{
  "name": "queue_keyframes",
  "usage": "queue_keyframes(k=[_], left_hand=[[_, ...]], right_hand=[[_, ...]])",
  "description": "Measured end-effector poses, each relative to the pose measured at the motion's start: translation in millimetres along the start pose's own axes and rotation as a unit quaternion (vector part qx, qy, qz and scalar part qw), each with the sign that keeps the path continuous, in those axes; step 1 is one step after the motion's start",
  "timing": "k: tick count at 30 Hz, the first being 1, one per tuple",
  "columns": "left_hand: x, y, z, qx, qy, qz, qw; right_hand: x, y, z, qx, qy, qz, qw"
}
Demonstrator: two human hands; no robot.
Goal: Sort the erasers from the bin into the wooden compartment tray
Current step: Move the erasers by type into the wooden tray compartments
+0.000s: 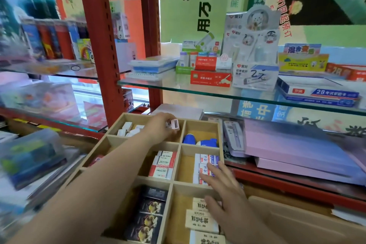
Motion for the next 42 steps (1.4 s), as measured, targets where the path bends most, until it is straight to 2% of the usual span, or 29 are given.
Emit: queue_keyframes(k=[13,20,22,26,28,31,36,39,42], left_hand=[[-16,-4,-6,-0.079,-0.051,-0.001,0.996],[-20,3,-10,-0.091,0.026,-0.013,0.995],[-17,8,-11,-0.08,0.042,-0.015,0.996],[7,25,-20,0.029,0.09,0.021,0.995],[27,38,-18,0.041,0.098,0.05,0.993],[59,60,3,-0.043,0.081,0.086,0.992],[125,81,78,-0.183,0.051,0.171,0.967],[147,90,151,-0.311,0.009,0.174,0.934],[152,105,239,-0.438,-0.083,0.168,0.879]], right_hand=[[2,-3,2,0.001,-0.019,-0.002,1.0],[5,-2,4,0.02,-0.026,-0.013,0.999],[6,-2,5,0.027,-0.033,-0.021,0.999],[9,0,2,0.044,-0.063,-0.041,0.996],[17,5,-4,0.064,-0.089,-0.047,0.993],[51,24,-23,0.132,-0.065,-0.027,0.989],[174,83,-43,0.147,0.022,0.135,0.98],[246,123,-34,0.107,0.07,0.202,0.971],[296,154,-12,0.059,0.164,0.219,0.96]])
Point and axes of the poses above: each hand's wrist, its own y-axis away from the middle knuckle, its own z-axis out of the palm, x = y × z, the point moved 5 cm from there along -y, towards the middle knuckle, and after that the axes turned 13 degrees about y, right-handed, at the moved point
